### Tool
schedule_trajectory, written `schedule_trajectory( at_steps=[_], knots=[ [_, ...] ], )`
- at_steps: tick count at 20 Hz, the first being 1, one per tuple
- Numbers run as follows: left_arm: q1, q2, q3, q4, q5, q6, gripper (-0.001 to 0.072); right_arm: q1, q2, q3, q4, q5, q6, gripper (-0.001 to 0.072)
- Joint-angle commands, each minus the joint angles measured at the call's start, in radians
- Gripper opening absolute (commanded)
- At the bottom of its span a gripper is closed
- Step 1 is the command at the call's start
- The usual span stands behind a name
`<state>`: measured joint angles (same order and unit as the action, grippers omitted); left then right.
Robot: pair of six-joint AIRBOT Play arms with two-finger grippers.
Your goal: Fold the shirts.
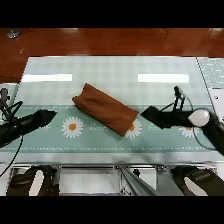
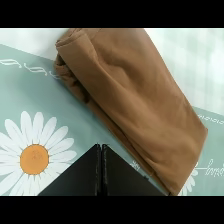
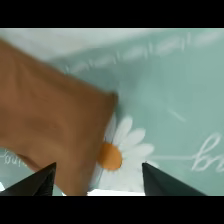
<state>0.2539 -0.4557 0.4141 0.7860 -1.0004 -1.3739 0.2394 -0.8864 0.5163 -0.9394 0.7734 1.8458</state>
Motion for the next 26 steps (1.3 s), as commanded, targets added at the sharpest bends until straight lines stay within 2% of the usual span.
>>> schedule_trajectory(
  at_steps=[1,6,9,10,11,12,13,15,19,26],
  knots=[
    [0.001,-0.012,-0.002,0.000,0.008,0.000,0.0021,0.094,0.013,-0.205,0.245,-0.209,-0.024,0.0617],
    [0.001,-0.039,-0.002,0.000,0.011,0.000,0.0021,0.177,-0.255,-0.081,0.497,-0.239,-0.257,0.0617],
    [0.001,-0.044,-0.002,0.000,0.011,0.000,0.0021,0.182,-0.425,0.046,0.550,-0.195,-0.322,0.0610],
    [0.001,-0.044,-0.002,0.000,0.011,0.000,0.0021,0.182,-0.481,0.095,0.550,-0.160,-0.346,0.0522],
    [0.001,-0.044,-0.002,0.000,0.011,0.000,0.0021,0.182,-0.525,0.145,0.549,-0.124,-0.390,0.0319],
    [0.001,-0.044,-0.002,0.000,0.011,0.000,0.0021,0.181,-0.562,0.203,0.549,-0.080,-0.454,0.0086],
    [0.001,-0.044,-0.002,0.000,0.011,0.000,0.0021,0.178,-0.589,0.277,0.544,-0.028,-0.510,0.0035],
    [0.001,-0.044,-0.002,0.000,0.010,0.000,0.0021,0.178,-0.595,0.449,0.461,0.045,-0.526,0.0034],
    [0.001,-0.044,-0.002,0.000,0.006,0.000,0.0021,0.140,-0.595,0.848,0.176,0.190,-0.361,0.0034],
    [0.001,-0.044,-0.002,0.000,-0.005,0.000,0.0021,-0.116,-0.592,1.294,-0.020,0.522,-0.229,0.0034]
  ],
)
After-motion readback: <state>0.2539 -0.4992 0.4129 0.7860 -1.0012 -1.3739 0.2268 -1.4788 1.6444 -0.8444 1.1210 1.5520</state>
